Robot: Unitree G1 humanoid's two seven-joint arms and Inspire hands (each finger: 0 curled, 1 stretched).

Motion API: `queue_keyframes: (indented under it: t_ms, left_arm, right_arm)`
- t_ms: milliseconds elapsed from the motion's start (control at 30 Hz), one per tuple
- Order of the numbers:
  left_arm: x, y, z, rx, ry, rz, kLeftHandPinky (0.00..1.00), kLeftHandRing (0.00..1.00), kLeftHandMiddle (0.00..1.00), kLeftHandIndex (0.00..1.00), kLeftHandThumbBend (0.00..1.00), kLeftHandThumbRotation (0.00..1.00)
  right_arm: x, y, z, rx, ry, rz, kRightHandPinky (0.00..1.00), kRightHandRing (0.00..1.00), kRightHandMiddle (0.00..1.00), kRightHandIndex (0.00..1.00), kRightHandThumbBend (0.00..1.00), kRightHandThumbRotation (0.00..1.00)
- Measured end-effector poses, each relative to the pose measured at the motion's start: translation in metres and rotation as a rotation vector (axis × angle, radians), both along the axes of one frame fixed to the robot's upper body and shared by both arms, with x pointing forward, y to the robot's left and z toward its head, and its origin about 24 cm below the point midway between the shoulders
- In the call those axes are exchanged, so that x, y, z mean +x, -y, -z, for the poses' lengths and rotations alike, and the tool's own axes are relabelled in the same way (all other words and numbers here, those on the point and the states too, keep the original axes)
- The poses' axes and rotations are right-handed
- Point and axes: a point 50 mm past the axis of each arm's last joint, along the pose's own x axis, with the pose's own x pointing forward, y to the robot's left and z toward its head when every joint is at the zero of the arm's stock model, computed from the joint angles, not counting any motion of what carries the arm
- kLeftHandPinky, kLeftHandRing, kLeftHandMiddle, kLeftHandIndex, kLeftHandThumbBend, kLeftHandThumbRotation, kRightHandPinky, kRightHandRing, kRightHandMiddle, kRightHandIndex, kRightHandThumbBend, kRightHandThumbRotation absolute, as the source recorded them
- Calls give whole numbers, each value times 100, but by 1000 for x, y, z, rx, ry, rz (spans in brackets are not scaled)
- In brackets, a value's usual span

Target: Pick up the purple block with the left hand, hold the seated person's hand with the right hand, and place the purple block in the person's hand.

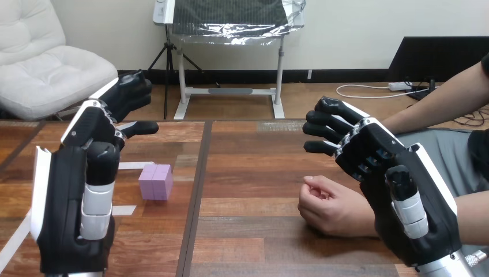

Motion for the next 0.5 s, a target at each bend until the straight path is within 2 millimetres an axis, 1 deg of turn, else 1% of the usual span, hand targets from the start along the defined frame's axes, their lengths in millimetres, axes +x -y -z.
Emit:
queue_keyframes:
  t_ms: [500]
  left_arm:
    - [0, 0, 0, 0, 0, -1, 66, 80, 79, 77, 79, 100]
  right_arm:
    - [0, 0, 0, -1, 0, 1, 77, 83, 83, 84, 91, 81]
